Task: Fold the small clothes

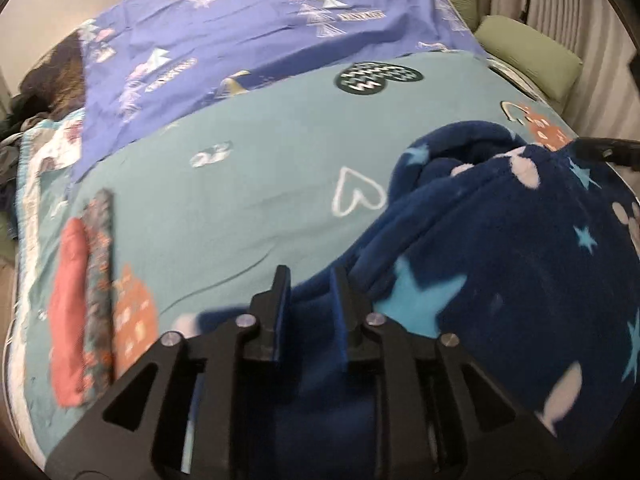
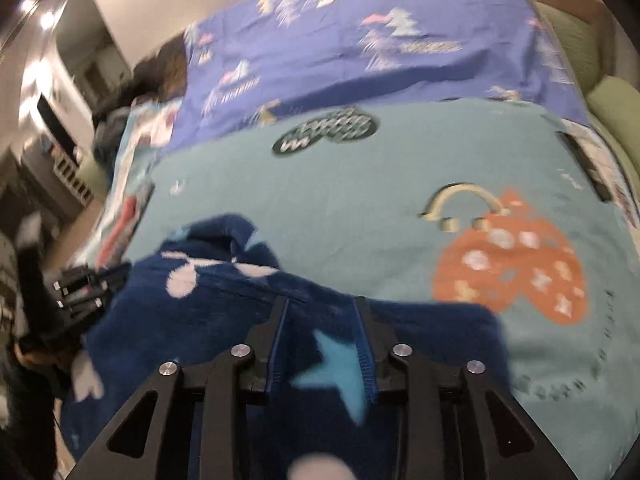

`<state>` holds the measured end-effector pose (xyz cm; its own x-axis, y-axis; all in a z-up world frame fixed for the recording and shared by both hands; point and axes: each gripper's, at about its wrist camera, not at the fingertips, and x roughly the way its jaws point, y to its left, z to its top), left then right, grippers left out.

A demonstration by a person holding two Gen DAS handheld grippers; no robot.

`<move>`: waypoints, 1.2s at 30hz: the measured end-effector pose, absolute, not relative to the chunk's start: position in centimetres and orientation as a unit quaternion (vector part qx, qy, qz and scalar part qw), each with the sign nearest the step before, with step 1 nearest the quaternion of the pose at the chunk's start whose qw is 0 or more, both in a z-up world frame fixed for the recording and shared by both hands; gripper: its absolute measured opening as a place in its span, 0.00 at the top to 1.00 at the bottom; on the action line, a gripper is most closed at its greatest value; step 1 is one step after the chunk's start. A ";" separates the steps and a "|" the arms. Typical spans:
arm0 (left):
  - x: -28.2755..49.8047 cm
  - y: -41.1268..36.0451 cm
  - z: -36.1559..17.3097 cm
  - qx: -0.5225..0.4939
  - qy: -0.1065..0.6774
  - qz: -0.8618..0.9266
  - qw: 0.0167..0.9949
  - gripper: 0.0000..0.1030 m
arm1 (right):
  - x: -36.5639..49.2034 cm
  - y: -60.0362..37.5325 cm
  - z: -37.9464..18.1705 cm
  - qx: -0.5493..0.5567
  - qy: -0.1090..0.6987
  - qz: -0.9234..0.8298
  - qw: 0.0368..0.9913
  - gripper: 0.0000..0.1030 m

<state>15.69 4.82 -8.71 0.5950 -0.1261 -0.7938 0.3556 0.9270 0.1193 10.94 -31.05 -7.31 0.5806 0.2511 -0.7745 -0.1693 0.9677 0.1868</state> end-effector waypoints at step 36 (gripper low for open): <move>-0.9 9.3 -8.9 0.081 0.412 -0.099 0.902 0.35 | -6.7 -26.3 -11.1 0.013 0.478 0.123 0.870 0.36</move>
